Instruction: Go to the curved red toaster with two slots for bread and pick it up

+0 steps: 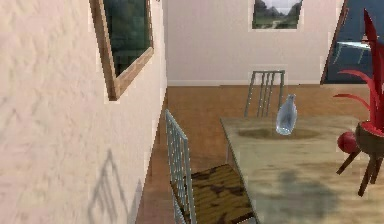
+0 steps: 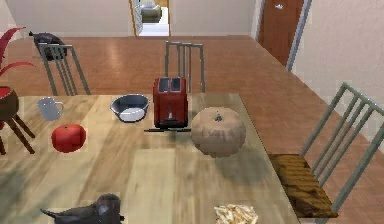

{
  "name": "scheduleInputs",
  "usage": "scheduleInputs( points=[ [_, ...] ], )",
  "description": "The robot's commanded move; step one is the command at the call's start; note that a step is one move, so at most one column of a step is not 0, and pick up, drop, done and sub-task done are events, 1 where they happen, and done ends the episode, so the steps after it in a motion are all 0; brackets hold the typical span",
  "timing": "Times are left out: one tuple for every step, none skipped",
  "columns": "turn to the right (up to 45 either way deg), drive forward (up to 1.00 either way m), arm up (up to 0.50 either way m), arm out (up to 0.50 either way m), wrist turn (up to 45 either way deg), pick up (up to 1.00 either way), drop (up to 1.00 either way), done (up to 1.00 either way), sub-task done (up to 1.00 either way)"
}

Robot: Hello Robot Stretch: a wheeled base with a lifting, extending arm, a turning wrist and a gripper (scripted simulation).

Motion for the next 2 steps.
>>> scheduleInputs(
  points=[
    [0.0, 0.0, 0.38, 0.0, 0.0, 0.0, 0.0, 0.0, 0.0],
    [0.0, 0.0, 0.0, 0.5, 0.0, 0.0, 0.0, 0.0, 0.0]
  ],
)
